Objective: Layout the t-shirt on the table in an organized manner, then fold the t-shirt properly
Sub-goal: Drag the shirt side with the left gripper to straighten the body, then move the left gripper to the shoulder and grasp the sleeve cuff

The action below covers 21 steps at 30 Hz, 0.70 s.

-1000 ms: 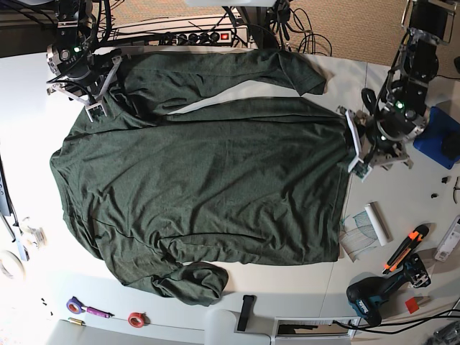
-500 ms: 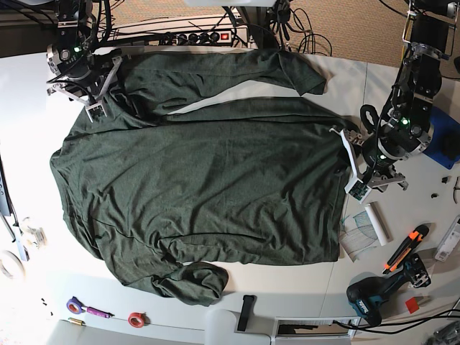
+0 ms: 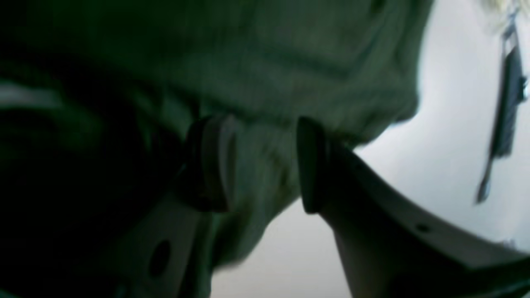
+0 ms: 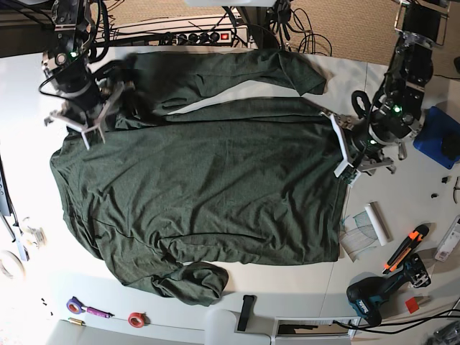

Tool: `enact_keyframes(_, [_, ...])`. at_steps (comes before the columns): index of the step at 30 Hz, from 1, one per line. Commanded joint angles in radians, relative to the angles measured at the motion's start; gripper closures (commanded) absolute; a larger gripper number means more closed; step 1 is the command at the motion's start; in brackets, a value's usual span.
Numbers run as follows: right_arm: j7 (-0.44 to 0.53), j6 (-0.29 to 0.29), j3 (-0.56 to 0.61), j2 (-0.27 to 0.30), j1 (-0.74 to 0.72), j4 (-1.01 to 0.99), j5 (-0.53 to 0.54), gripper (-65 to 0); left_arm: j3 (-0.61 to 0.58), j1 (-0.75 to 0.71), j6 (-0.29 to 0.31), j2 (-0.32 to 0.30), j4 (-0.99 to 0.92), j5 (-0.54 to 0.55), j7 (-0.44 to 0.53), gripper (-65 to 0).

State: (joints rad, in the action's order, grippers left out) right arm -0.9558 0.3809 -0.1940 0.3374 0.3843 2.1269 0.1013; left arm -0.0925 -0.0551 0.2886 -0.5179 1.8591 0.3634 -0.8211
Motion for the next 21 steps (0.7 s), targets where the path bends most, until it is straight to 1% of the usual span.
enact_keyframes(1, [0.018, -0.005, -0.005, 0.011, -0.016, 0.018, -0.005, -24.7, 0.006, 0.013, 0.0, -0.011, 0.018, 0.0, 0.021, -28.3])
enact_keyframes(6, [0.013, -0.012, -0.008, 0.011, -0.024, 0.018, -0.005, -24.7, 0.006, 0.013, 0.0, -0.012, 0.018, -0.004, 0.017, -28.3])
enact_keyframes(9, [0.016, -0.013, -0.063, 0.009, -0.015, 0.018, 0.01, -24.7, 0.006, 0.002, 0.0, -0.012, 0.018, -0.006, 0.013, -28.3])
enact_keyframes(11, [0.014, -0.013, -0.151, 0.009, -0.013, 0.018, 0.078, -24.7, 0.006, -0.011, 0.0, -0.012, 0.018, -0.03, 0.014, -28.3])
enact_keyframes(13, [0.013, -0.013, -0.271, 0.009, -0.006, 0.018, 0.174, -24.7, 0.006, -0.024, 0.0, -0.012, 0.018, -0.052, 0.014, -28.3])
enact_keyframes(16, [0.008, -0.002, -0.454, 0.002, 0.016, 0.018, 0.369, -24.7, 0.006, -0.034, 0.0, -0.011, 0.018, -0.056, 0.016, -28.3])
enact_keyframes(18, [-0.006, 0.016, -0.543, -0.019, 0.035, 0.018, 0.473, -24.7, 0.006, -0.033, 0.0, -0.011, 0.018, -0.056, 0.019, -28.4])
enact_keyframes(21, [-0.037, 0.044, -0.609, -0.082, 0.063, 0.018, 0.56, -24.7, 0.006, -0.033, 0.0, -0.01, 0.018, -0.056, 0.029, -28.3])
